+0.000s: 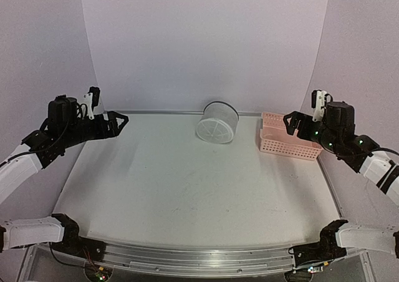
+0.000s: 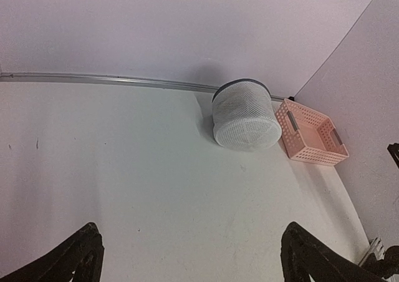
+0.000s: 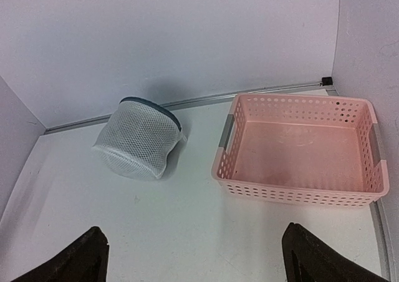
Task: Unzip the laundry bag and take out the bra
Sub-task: Move the bin to the center of the board.
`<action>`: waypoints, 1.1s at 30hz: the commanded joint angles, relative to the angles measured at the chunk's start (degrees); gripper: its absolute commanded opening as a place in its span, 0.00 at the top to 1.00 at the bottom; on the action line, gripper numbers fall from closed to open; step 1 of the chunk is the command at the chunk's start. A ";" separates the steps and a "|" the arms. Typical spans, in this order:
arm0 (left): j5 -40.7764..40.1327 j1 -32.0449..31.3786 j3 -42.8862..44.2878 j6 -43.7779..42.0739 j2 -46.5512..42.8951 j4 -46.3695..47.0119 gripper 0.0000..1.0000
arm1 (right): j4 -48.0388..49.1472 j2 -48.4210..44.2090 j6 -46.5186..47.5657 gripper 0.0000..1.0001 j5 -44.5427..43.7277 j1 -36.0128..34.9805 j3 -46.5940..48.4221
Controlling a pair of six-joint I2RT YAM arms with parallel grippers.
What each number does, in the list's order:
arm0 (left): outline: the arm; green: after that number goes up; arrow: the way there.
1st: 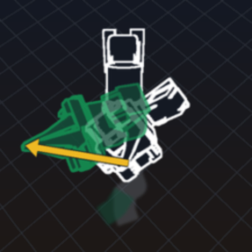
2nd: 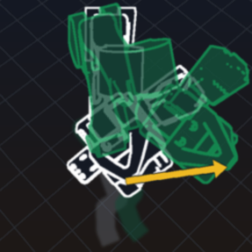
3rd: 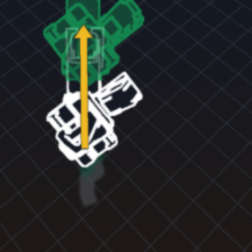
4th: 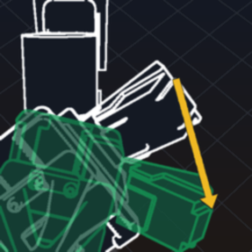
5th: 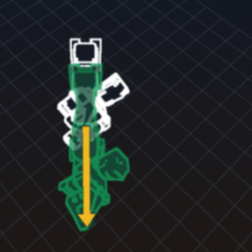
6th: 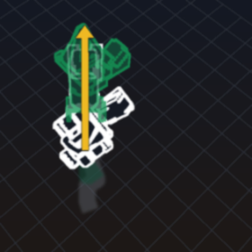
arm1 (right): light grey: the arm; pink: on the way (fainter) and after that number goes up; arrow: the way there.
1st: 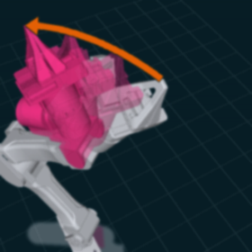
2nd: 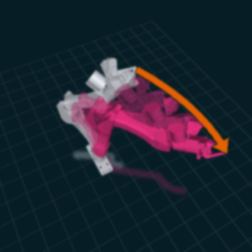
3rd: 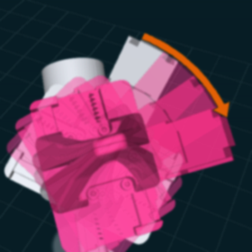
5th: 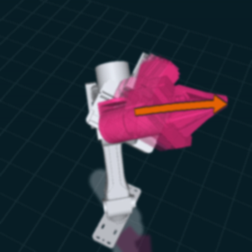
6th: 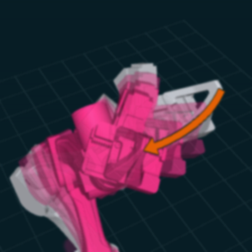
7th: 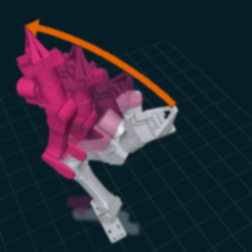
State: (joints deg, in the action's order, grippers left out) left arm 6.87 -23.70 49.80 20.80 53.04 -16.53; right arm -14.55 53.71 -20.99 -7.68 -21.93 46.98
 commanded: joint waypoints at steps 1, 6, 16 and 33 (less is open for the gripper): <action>0.37 -0.29 1.14 -4.02 -2.32 2.44 0.00 | -0.78 -0.37 1.92 0.02 -4.50 -0.43 3.75; 1.87 -0.32 2.43 -4.94 -2.72 1.90 0.00 | -2.96 1.99 3.30 0.02 -7.07 -0.48 5.78; 2.62 -0.39 5.49 -7.93 -3.87 -1.22 0.00 | -4.92 10.14 5.73 0.02 -14.14 -0.57 8.48; 2.45 -0.35 1.87 -9.06 -3.71 -1.31 0.00 | -8.72 39.16 9.04 0.13 -13.57 -0.40 26.35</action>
State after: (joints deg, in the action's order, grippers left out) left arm 8.91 -23.86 51.86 12.82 49.63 -18.24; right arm -22.74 87.99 -14.57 -23.14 -22.22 65.21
